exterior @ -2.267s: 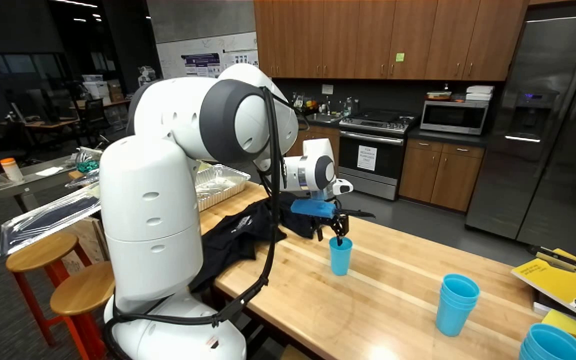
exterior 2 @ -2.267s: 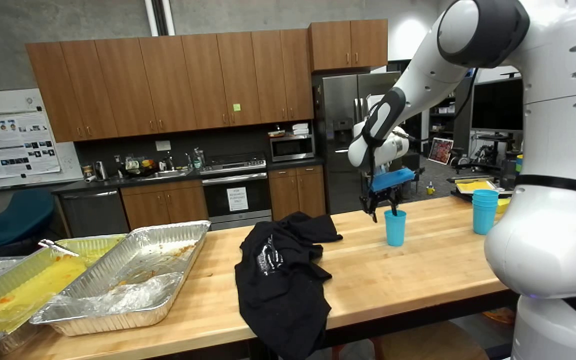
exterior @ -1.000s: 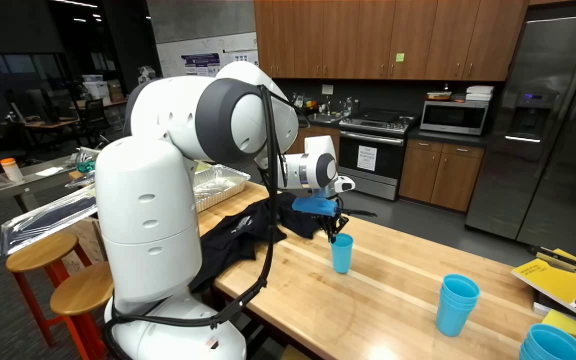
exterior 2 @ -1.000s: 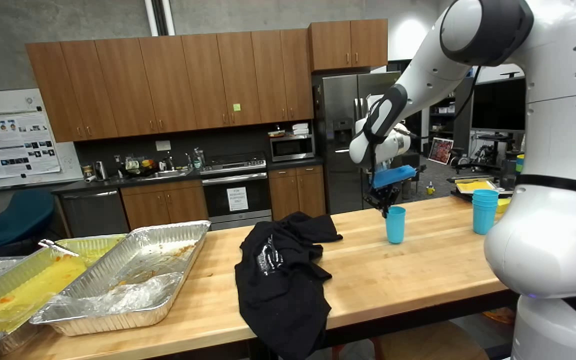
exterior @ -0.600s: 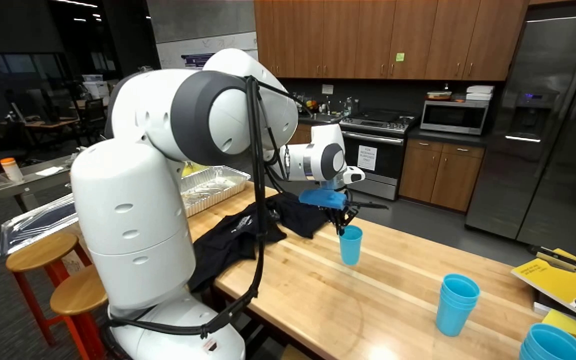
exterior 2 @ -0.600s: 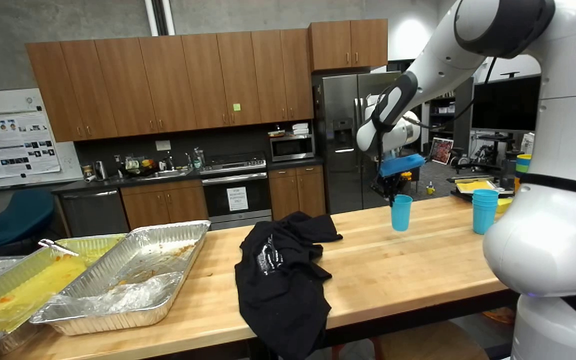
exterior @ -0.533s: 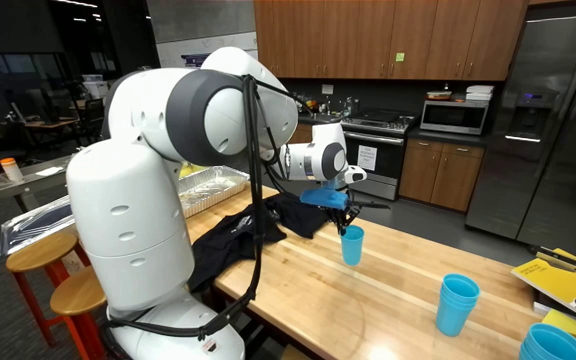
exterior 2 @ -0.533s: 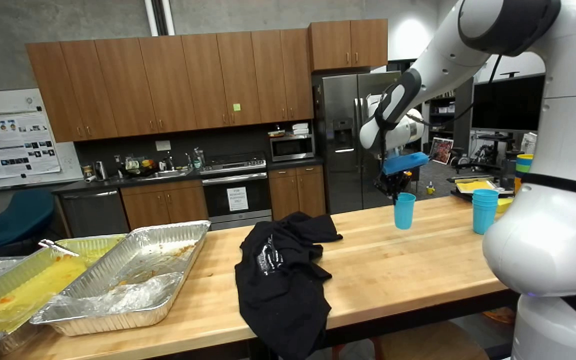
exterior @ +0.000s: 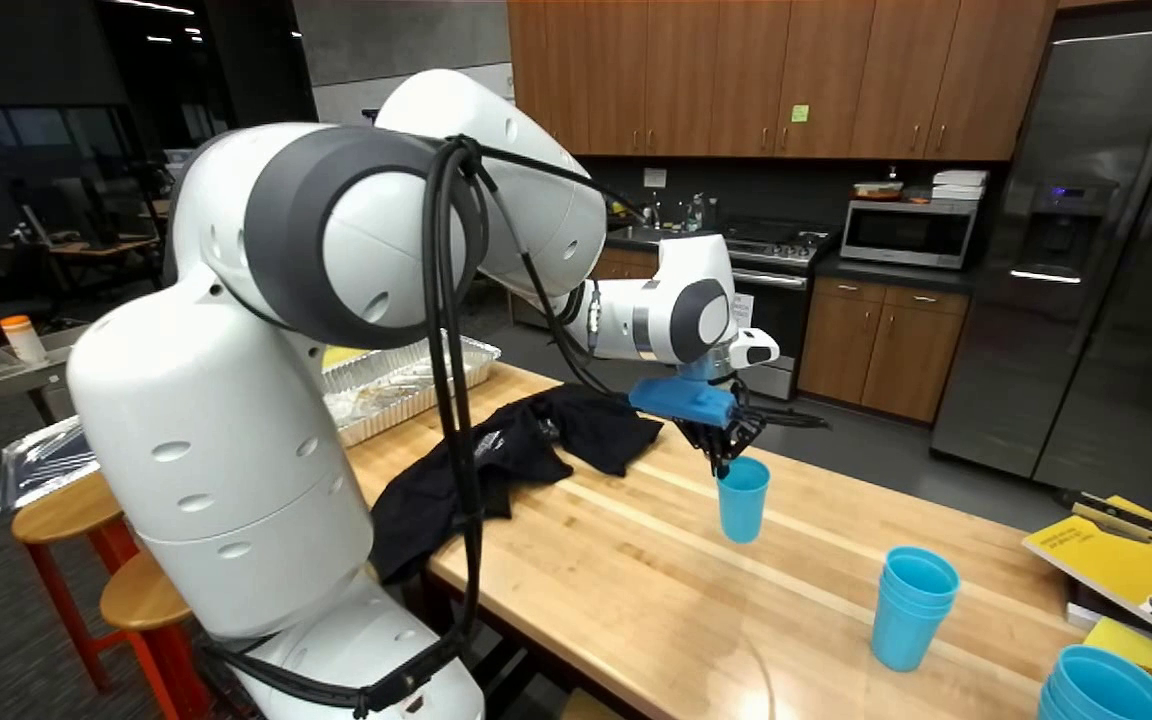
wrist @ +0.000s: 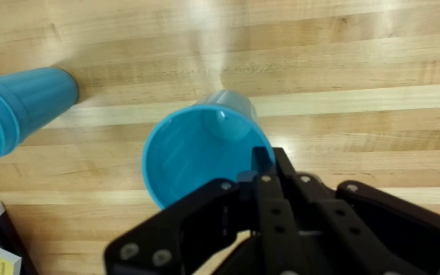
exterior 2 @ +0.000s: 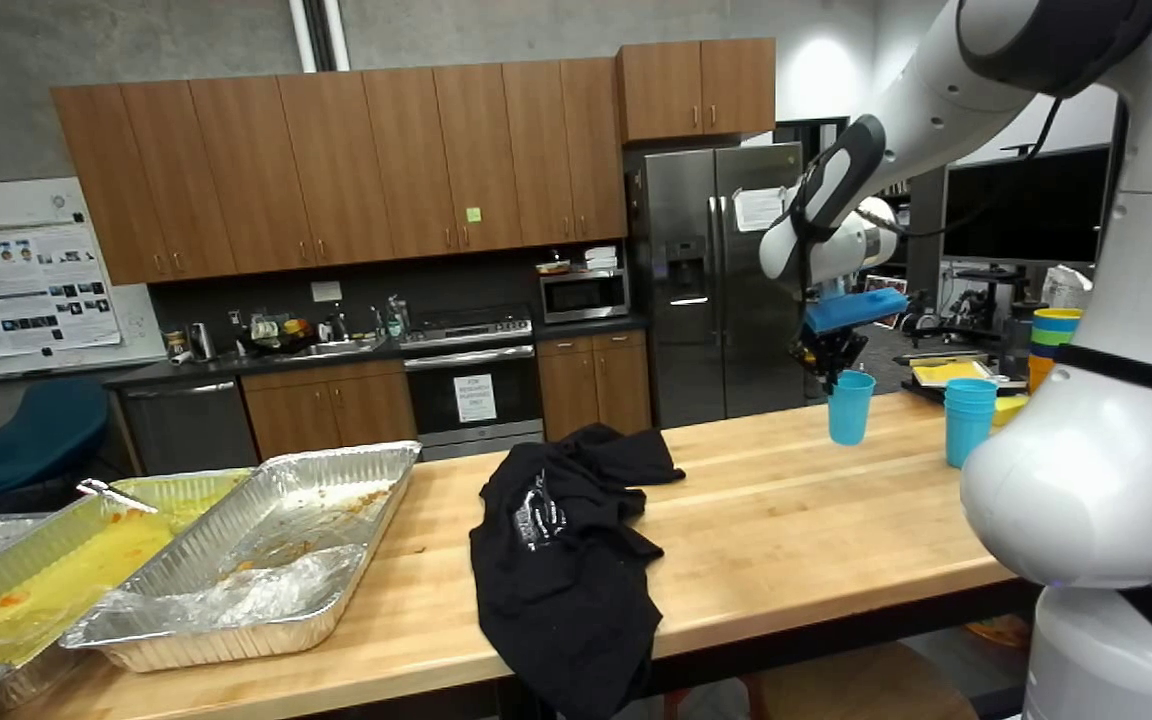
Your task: Move the blue cup on the left to the right.
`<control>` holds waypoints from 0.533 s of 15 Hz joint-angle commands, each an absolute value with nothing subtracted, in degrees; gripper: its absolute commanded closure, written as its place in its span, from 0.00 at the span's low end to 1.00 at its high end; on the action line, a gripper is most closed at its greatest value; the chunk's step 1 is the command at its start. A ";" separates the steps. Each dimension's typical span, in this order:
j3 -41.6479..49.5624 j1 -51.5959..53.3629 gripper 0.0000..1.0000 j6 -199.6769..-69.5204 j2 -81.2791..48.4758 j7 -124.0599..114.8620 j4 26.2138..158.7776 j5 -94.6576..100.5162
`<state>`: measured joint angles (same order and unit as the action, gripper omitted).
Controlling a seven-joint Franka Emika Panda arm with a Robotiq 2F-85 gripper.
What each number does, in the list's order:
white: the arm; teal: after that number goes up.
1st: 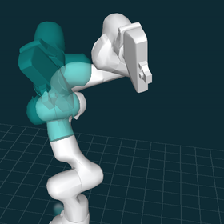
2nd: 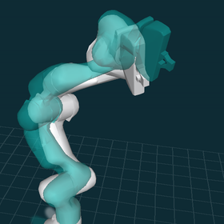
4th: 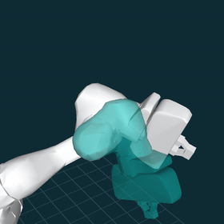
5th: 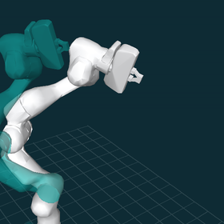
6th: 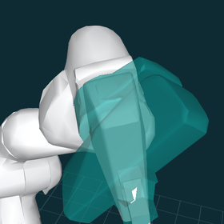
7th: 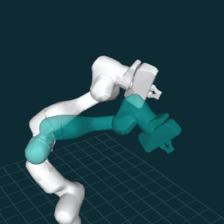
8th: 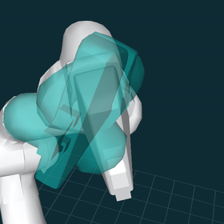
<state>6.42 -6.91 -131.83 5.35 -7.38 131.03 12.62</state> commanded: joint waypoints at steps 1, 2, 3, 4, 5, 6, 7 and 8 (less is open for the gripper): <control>7.54 -8.02 0.99 -132.27 8.16 -5.33 133.34 10.92; 7.83 -8.31 0.99 -132.35 8.10 -5.26 133.36 10.96; 7.99 -8.53 0.99 -132.33 8.33 -5.57 133.68 11.00; 8.28 -8.80 0.99 -132.33 8.63 -5.46 134.16 10.82; 8.58 -9.09 0.99 -132.41 8.65 -5.38 134.36 10.67; 8.81 -9.41 0.99 -132.59 8.99 -5.67 135.07 10.74; 8.97 -9.66 0.99 -132.77 9.17 -5.93 135.59 10.85; 9.18 -9.98 0.99 -133.13 9.14 -6.12 135.93 11.27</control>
<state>8.53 -9.11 -132.02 6.95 -6.97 133.53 12.10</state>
